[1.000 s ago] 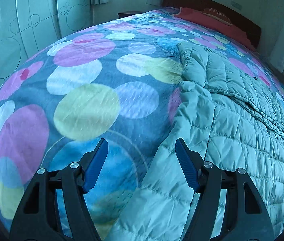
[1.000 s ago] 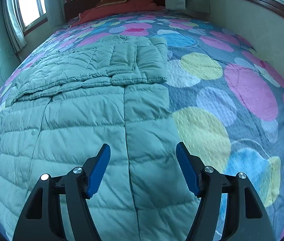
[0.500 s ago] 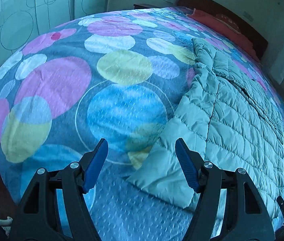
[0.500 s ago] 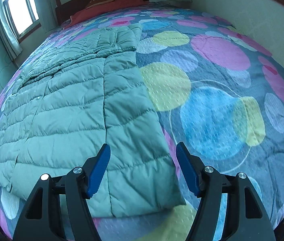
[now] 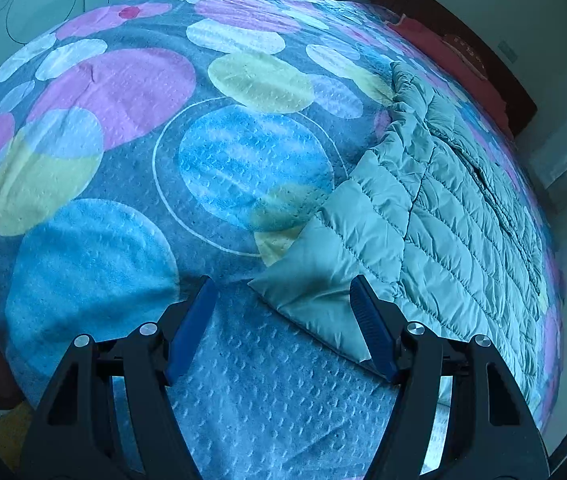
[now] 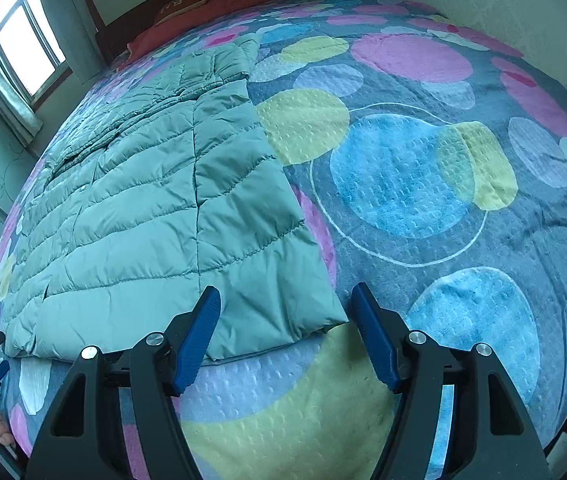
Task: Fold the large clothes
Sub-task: 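Move both open grippers to the jacket hem, then grasp the hem with both grippers and lift it toward the collar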
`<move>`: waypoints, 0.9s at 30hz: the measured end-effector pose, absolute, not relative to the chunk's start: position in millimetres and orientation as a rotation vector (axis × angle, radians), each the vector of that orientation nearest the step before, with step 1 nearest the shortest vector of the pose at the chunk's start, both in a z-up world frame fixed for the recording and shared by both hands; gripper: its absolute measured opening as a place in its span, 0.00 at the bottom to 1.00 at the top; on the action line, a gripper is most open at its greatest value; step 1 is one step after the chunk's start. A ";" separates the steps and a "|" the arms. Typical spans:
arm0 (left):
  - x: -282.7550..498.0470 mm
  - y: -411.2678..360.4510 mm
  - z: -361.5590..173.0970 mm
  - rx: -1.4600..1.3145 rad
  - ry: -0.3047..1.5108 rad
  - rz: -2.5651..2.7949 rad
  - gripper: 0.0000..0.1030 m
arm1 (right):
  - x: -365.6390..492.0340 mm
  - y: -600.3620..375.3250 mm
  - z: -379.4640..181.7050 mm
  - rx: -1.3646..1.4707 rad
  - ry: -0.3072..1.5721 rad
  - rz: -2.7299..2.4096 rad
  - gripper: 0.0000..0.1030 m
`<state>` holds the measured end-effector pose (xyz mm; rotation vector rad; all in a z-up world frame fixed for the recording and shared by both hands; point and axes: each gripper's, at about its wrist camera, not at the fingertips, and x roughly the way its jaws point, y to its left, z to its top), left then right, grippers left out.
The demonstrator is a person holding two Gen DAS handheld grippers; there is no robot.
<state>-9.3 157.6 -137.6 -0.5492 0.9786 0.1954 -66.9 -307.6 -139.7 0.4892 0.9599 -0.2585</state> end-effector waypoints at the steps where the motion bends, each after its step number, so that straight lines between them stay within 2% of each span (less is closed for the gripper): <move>1: -8.9 157.1 -138.1 -0.563 0.974 0.192 0.67 | -67.4 -307.8 -139.9 0.521 0.951 -0.241 0.65; 16: -6.9 149.2 -140.8 -0.652 0.936 0.130 0.67 | -79.0 -321.6 -147.2 0.860 0.869 -0.144 0.67; 21: 1.2 142.9 -142.9 -0.606 0.925 0.122 0.56 | -68.3 -326.6 -150.2 0.910 0.813 -0.130 0.67; 23: -0.1 144.7 -142.3 -0.616 0.926 0.113 0.46 | -66.1 -325.4 -151.5 0.940 0.817 -0.101 0.62; 25: -3.0 147.8 -142.1 -0.640 0.927 0.102 0.41 | -64.9 -320.9 -153.0 0.928 0.834 -0.081 0.52; 27: -4.9 149.7 -143.4 -0.659 0.927 0.097 0.39 | -65.1 -317.1 -153.7 0.902 0.833 -0.090 0.48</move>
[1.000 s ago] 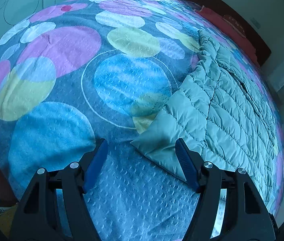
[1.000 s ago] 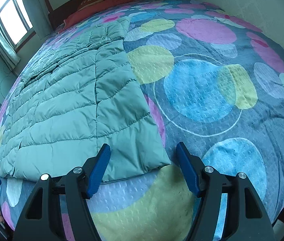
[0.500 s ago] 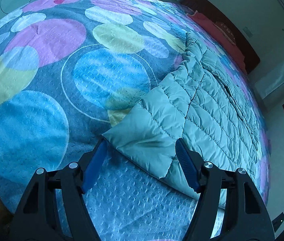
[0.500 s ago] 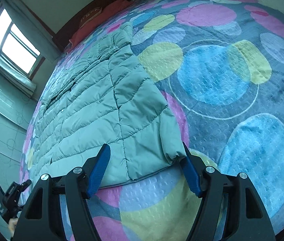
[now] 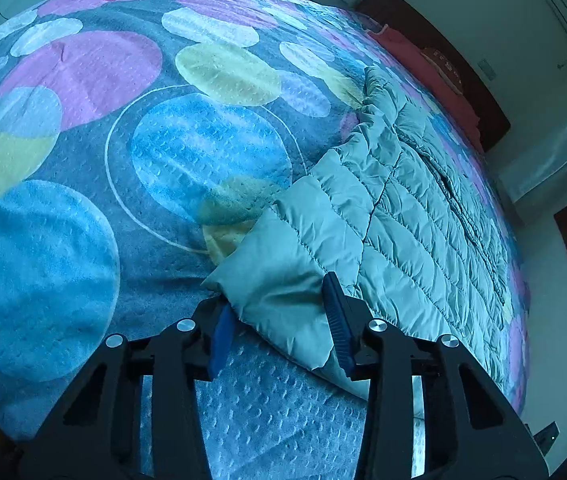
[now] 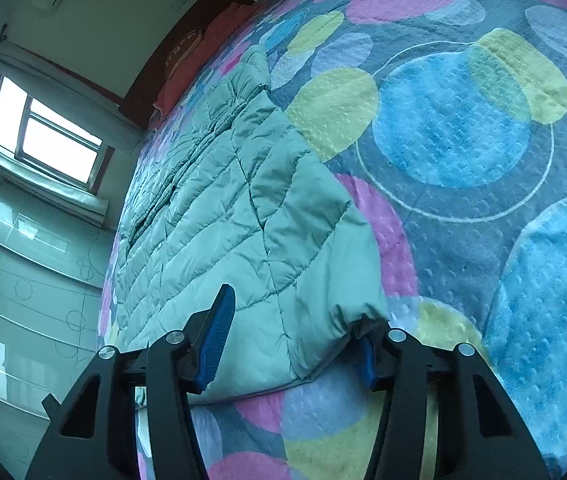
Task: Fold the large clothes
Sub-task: 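Grasp the hem with both grippers and lift it toward the collar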
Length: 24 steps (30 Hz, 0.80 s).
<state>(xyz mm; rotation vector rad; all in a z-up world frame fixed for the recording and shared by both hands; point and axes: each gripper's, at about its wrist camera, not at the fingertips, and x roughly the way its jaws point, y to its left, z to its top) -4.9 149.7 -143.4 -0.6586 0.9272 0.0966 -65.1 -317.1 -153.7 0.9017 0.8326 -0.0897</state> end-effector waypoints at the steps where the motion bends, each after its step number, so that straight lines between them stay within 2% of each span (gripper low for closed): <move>1: -4.7 149.2 -144.0 -0.657 0.928 0.097 0.39 | -65.3 -317.1 -154.3 0.898 0.831 -0.094 0.42; 2: -4.3 147.8 -144.3 -0.648 0.930 0.095 0.39 | -64.8 -317.7 -155.4 0.907 0.831 -0.091 0.34; 5: -1.5 144.1 -144.1 -0.647 0.929 0.072 0.39 | -63.4 -319.5 -159.8 0.927 0.837 -0.085 0.21; 7: -0.6 143.6 -143.8 -0.658 0.924 0.061 0.39 | -63.1 -319.9 -161.1 0.929 0.839 -0.077 0.16; 8: -0.1 143.4 -144.0 -0.661 0.923 0.057 0.35 | -63.0 -319.5 -161.1 0.930 0.838 -0.073 0.13; 11: -0.2 144.3 -145.4 -0.685 0.919 0.025 0.14 | -64.3 -319.6 -159.9 0.924 0.832 -0.065 0.10; 14: -1.7 143.7 -141.3 -0.675 0.896 0.014 0.06 | -64.9 -320.2 -157.5 0.924 0.820 -0.051 0.07; 17: -4.2 144.5 -132.1 -0.680 0.859 -0.014 0.03 | -67.3 -320.5 -152.2 0.921 0.798 -0.034 0.05; 24: -19.0 146.0 -95.0 -0.640 0.756 -0.077 0.03 | -77.6 -322.9 -129.4 0.919 0.744 0.014 0.04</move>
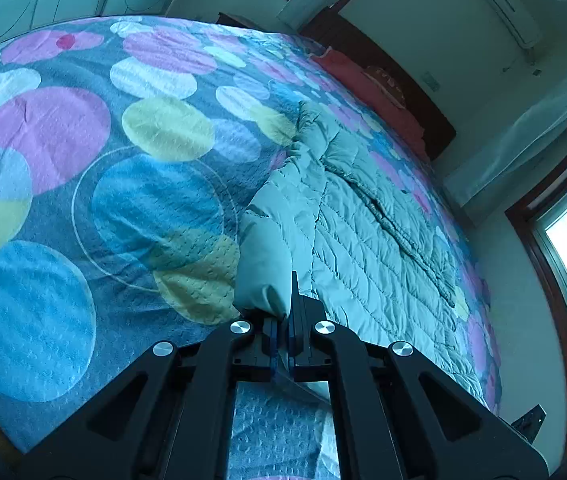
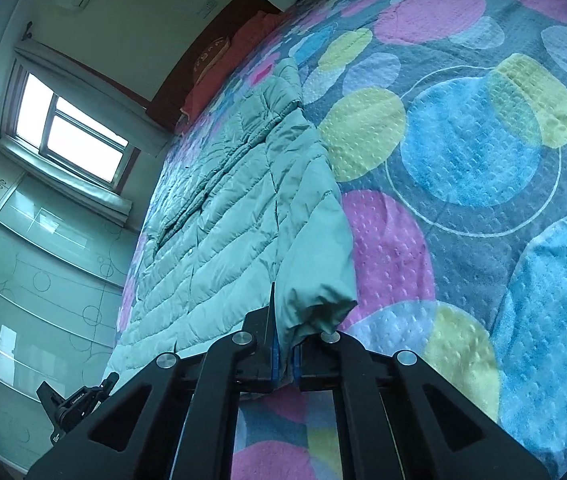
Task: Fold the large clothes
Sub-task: 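Grasp the hem with both grippers and lift it toward the collar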
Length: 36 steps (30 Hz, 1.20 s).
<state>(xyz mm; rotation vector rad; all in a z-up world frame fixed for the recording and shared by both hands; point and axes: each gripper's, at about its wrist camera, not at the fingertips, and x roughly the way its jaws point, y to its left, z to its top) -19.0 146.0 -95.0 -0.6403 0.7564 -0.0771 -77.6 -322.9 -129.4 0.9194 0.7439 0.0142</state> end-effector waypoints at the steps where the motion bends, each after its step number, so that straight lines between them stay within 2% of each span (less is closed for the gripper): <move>1: -21.5 146.6 -89.6 -0.643 0.742 -0.082 0.02 | -78.4 -322.9 -125.5 0.919 0.734 0.022 0.04; 10: 10.5 138.4 -48.7 -0.613 0.662 -0.127 0.02 | -42.3 -326.6 -91.2 0.888 0.658 0.073 0.03; 20: 132.3 116.7 -24.3 -0.503 0.625 -0.096 0.02 | 80.0 -348.8 -66.5 0.845 0.597 0.084 0.03; 26: 221.5 98.7 -25.5 -0.441 0.639 -0.062 0.02 | 164.5 -367.9 -73.2 0.837 0.621 0.051 0.04; 36: 355.1 65.7 -57.7 -0.301 0.683 -0.006 0.02 | 289.8 -386.2 -99.7 0.831 0.684 0.021 0.03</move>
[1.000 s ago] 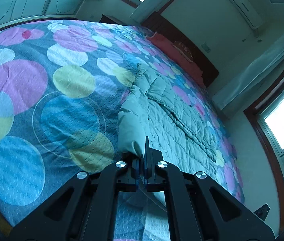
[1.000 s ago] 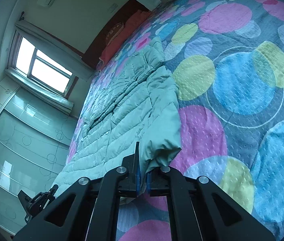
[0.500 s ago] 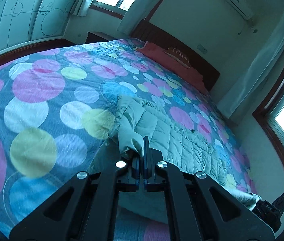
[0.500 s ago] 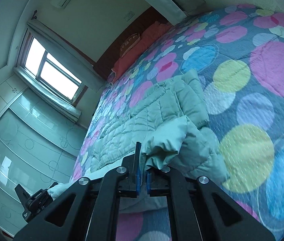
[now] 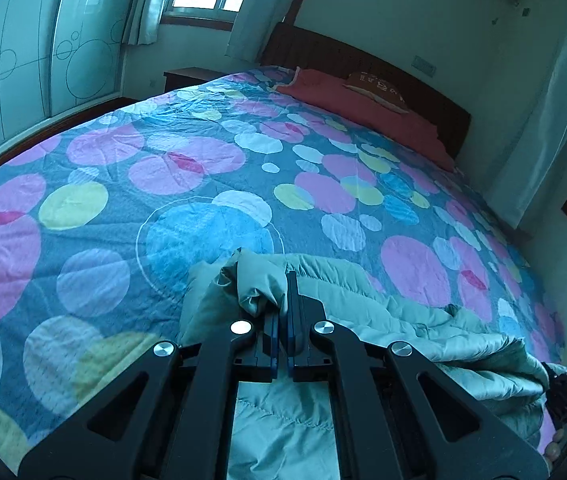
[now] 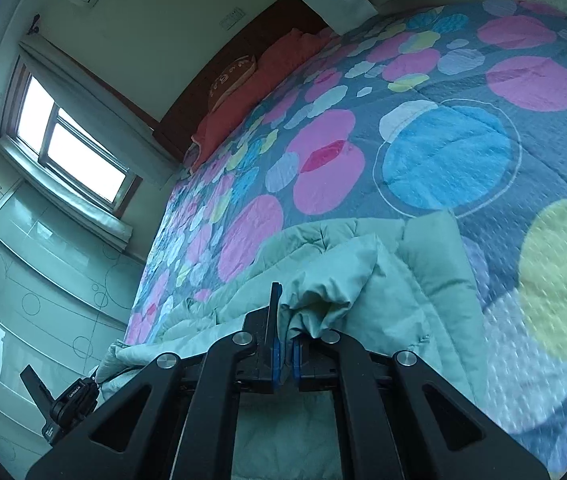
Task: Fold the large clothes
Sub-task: 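Grasp the hem with both grippers and lift it toward the collar, then lay the hem over the jacket body with both grippers and open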
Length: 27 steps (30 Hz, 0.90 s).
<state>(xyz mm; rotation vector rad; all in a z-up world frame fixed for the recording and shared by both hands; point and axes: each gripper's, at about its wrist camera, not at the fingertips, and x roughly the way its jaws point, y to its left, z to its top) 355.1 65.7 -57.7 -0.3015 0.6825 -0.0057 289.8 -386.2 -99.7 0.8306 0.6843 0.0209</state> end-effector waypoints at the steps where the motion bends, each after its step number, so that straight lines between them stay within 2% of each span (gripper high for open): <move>1: 365.3 63.1 -62.2 -0.284 0.689 0.001 0.02 | 300.0 -386.5 -102.9 0.825 0.695 0.022 0.04; 3: 384.0 58.5 -72.8 -0.249 0.717 0.008 0.02 | 317.7 -386.4 -108.9 0.812 0.719 0.017 0.04; 6: 403.8 55.5 -88.0 -0.213 0.775 0.010 0.03 | 333.7 -383.9 -113.0 0.789 0.751 0.023 0.13; 7: 407.0 55.2 -89.4 -0.207 0.778 0.006 0.06 | 336.7 -383.3 -112.6 0.782 0.749 0.030 0.17; 8: 409.3 54.3 -89.5 -0.201 0.773 -0.001 0.11 | 337.7 -382.0 -111.1 0.773 0.742 0.032 0.29; 10: 413.0 51.5 -87.3 -0.187 0.758 -0.031 0.19 | 340.0 -381.3 -108.2 0.747 0.729 0.018 0.42; 15: 427.6 47.5 -83.5 -0.144 0.760 -0.036 0.22 | 347.6 -386.2 -109.9 0.772 0.739 0.004 0.42; 17: 428.0 52.0 -75.6 -0.163 0.745 -0.019 0.41 | 346.1 -383.5 -107.6 0.765 0.746 0.013 0.42; 19: 422.1 58.2 -64.8 -0.188 0.714 0.008 0.51 | 342.9 -376.6 -103.6 0.726 0.760 0.022 0.42; 23: 403.9 59.2 -56.6 -0.210 0.745 -0.021 0.51 | 340.1 -357.6 -98.0 0.592 0.794 0.010 0.42; 27: 386.7 39.7 -70.6 -0.132 0.788 -0.060 0.51 | 348.6 -332.4 -99.2 0.431 0.823 -0.018 0.42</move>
